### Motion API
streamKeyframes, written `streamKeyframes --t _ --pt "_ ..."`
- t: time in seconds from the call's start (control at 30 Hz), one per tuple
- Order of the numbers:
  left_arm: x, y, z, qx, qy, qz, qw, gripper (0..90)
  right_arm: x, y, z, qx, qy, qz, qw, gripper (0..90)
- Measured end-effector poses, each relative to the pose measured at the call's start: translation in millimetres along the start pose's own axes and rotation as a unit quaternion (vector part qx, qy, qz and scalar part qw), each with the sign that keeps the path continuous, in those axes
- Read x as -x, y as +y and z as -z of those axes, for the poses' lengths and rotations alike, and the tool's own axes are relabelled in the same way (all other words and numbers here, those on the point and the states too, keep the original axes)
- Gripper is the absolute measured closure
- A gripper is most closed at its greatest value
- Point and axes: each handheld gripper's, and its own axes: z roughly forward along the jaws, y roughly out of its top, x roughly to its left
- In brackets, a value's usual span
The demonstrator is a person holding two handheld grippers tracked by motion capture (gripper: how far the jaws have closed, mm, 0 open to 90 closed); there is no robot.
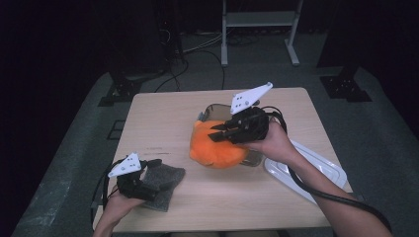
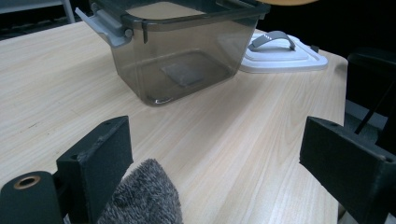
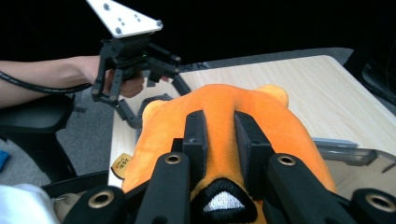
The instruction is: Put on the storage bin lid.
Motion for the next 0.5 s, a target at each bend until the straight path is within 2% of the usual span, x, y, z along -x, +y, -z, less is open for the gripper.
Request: streamKeyframes --t 0.17,0.5 --pt "0.5 0.0 -1.3 -0.003 -0.002 -0.002 1.0000 8.7 10.5 3.9 1.4 0.002 -0.015 0.000 0.9999 75.7" --pt "0.2 -0.7 -2.0 -0.003 -0.003 -0.003 1.0000 8.7 36.5 2.8 2.8 0.003 -0.045 -0.016 0.9989 75.5"
